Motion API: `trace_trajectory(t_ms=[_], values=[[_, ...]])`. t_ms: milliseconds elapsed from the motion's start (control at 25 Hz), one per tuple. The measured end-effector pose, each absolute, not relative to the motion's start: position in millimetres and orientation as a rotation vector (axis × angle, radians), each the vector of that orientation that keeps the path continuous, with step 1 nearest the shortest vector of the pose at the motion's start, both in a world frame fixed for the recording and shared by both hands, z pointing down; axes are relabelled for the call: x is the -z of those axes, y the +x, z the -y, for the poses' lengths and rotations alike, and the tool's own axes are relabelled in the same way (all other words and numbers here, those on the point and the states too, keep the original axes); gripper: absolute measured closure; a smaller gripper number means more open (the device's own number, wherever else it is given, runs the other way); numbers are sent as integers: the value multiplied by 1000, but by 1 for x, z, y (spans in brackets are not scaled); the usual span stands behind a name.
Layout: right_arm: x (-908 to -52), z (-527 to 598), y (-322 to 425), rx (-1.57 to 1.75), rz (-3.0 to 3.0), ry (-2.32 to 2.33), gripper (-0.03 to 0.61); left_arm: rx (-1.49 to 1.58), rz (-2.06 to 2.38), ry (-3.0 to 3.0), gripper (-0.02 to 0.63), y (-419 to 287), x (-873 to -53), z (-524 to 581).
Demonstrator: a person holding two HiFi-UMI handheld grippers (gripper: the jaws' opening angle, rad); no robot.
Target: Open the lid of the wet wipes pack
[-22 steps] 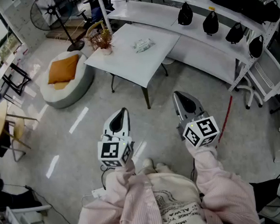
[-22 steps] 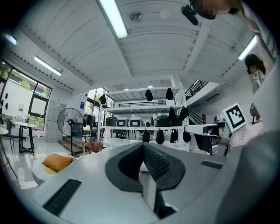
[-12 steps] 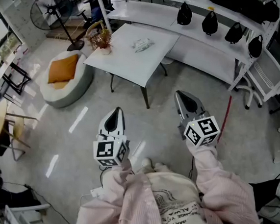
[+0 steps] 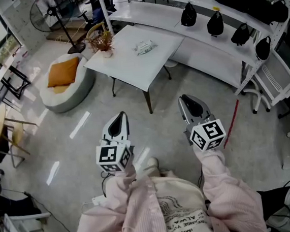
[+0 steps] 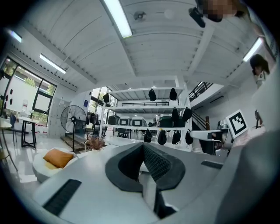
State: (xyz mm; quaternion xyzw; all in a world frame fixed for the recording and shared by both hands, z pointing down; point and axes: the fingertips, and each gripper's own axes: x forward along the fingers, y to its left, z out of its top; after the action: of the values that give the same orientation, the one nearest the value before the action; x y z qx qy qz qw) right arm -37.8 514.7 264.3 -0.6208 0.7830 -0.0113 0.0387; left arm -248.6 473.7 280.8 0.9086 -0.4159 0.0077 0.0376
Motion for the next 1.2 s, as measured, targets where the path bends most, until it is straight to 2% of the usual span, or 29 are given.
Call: trace_trajectory(t_ms=[80,160,320,440,1200], values=[[-267,-511,-34,49,-2396,-1912,554,-26,1276,2785,615,-246,-281,-470],[-268,-508,-30,68,-2390,-1915,508,-29,1270,2782,614,-242,-282,-467],[-273,-498,-26,88,-2393,-1910,505,-43,1260,2772,614,-239,-287,-460],[-279,-483,-26,109,-2403,-1891,471,-54,1261,2758,614,-239,-295,-447],[-315,-319,7,271,-2421,-1823,473,-89,1197,2676,614,-193,-337,-287]])
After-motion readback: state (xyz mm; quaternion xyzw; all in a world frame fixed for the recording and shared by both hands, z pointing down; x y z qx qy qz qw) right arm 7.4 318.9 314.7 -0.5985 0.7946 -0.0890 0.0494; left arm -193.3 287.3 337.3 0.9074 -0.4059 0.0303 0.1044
